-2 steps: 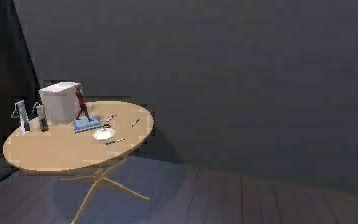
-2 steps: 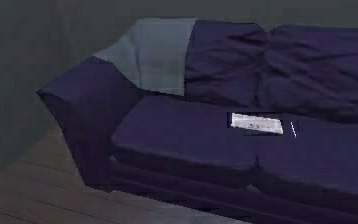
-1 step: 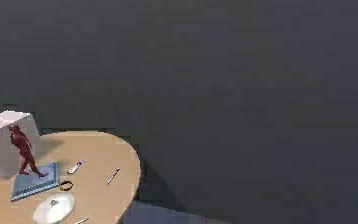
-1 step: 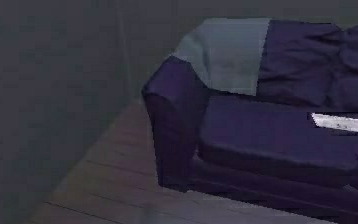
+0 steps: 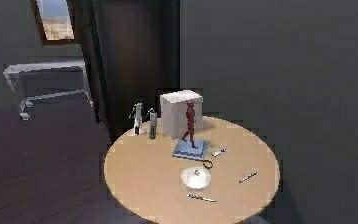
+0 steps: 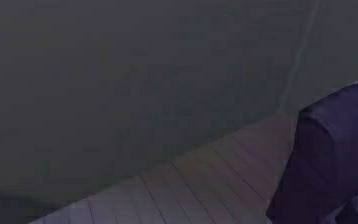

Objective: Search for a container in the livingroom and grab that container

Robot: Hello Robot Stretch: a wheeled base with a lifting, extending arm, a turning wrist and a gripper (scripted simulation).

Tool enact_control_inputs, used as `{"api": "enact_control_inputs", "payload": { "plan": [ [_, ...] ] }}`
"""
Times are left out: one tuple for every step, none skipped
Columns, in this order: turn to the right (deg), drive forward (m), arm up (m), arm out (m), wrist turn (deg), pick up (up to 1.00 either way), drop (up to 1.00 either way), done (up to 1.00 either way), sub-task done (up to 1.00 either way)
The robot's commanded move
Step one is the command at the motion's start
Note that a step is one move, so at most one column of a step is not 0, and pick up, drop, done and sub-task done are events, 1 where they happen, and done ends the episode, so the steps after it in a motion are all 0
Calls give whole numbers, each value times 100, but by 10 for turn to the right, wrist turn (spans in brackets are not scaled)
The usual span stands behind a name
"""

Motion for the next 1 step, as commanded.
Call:
{"api": "enact_control_inputs", "payload": {
  "plan": [
    [-450, 0, 0, 0, 0, 0, 0, 0, 0]
  ]
}}
